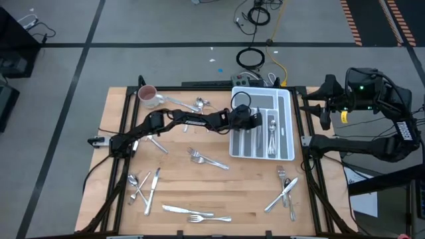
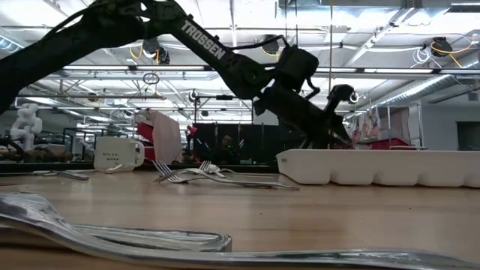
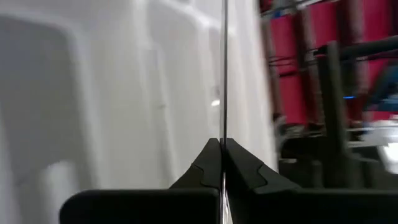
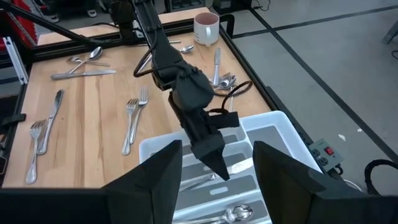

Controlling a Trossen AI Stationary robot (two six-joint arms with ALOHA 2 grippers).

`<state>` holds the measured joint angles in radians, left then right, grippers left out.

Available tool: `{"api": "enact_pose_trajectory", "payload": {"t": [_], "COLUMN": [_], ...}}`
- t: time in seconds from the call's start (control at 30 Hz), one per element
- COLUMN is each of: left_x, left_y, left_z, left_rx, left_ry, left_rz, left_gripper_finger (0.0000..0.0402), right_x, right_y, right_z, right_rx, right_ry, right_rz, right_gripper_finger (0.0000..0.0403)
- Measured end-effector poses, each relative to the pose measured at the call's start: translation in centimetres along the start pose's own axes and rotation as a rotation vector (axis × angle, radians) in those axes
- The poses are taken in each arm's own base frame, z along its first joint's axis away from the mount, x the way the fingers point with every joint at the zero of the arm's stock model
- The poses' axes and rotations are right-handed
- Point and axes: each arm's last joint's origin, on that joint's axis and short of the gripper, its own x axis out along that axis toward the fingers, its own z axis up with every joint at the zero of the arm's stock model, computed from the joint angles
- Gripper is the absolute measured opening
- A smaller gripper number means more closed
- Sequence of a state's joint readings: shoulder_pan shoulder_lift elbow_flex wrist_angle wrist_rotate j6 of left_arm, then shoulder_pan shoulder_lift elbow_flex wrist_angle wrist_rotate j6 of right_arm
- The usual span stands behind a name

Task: Sort silverware
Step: Put the silver table knife into the silverware tray

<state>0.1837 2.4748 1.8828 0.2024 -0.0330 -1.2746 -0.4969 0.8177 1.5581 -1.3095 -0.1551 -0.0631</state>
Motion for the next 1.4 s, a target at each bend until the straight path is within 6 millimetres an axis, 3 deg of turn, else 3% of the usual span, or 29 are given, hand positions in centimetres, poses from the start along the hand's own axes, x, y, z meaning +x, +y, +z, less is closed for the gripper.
{"api": "enact_pose_trajectory", "payload": {"t": [0.2,1.2,1.4], "left_x": [-0.2,0.9,0.9], "left_y": [-1.4,0.9,0.8], "left_z": [0.6,-1.3,-1.2], "left_rx": [0.06,0.105,0.111], "left_ry": [0.032,0.088,0.084], "left_rz": [0.004,0.096,0.088], "left_gripper_finger": [0.0005,0.0005,0.0043], "right_x": [0.0,0.0,0.0], "right_y": [0.0,0.0,0.0], "right_z": [0.0,0.3,0.3], "right_rx": [0.023,0.048,0.048], "right_ry": [-0.005,-0.031,-0.03], "right_rz": [-0.001,-0.001,-0.001], "right_gripper_finger": [0.0187,0.0187,0.0187]}}
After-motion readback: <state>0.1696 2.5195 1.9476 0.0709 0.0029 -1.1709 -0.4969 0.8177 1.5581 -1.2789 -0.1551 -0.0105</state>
